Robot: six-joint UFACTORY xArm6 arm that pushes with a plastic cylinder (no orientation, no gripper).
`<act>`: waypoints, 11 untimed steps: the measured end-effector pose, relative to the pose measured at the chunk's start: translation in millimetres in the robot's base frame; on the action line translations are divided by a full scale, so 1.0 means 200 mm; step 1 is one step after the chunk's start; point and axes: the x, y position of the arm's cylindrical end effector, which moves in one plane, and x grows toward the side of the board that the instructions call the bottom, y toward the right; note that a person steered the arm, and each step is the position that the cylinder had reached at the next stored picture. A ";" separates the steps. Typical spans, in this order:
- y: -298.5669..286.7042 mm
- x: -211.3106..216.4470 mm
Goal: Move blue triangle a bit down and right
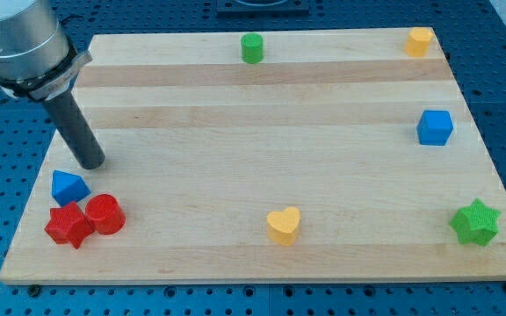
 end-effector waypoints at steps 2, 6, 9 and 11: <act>0.02 -0.05; 0.00 0.14; -0.09 0.15; -0.14 0.22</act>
